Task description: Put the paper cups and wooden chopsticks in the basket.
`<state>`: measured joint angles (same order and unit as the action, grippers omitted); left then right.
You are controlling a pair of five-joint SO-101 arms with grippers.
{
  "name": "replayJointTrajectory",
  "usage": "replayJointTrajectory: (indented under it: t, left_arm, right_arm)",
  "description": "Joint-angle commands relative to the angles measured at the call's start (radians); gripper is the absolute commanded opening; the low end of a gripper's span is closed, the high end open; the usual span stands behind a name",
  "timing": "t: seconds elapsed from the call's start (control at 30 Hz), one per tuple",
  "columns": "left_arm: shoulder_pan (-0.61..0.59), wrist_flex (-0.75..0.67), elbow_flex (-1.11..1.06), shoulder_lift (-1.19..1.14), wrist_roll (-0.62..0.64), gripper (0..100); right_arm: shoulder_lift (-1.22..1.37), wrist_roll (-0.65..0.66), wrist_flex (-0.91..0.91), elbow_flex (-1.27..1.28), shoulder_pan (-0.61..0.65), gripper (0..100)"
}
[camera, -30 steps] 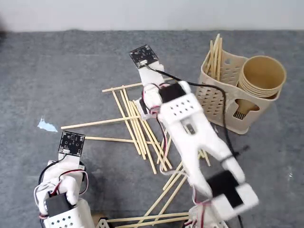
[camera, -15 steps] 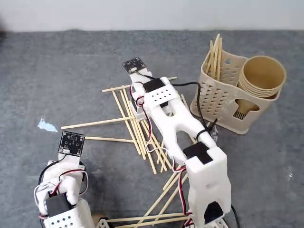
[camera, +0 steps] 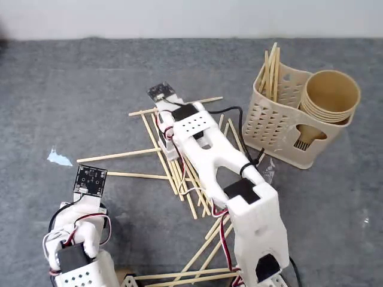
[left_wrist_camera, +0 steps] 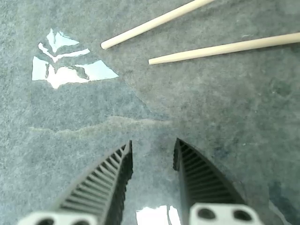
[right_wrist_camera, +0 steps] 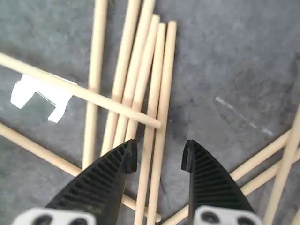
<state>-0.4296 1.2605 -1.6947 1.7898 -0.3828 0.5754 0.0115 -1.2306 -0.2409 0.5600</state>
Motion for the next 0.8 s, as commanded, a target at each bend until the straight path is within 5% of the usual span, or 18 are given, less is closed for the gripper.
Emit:
replayJointTrajectory:
  t: [0.0, 0.2, 0.33, 0.77]
  left_arm:
    - [0.005, 0.006, 0.012, 0.008, 0.006, 14]
    - [0.005, 0.006, 0.012, 0.008, 0.006, 14]
    - [0.005, 0.006, 0.012, 0.008, 0.006, 14]
    - [0.005, 0.006, 0.012, 0.008, 0.006, 14]
  right_arm:
    - [0.016, -0.003, -0.005, -0.055, 0.005, 17.5]
    - [0.041, -0.003, -0.008, -0.055, -0.025, 15.7]
    - [0.042, -0.003, -0.012, -0.055, -0.05, 0.2]
    - [-0.036, -0.003, -0.099, -0.055, -0.142, 0.8]
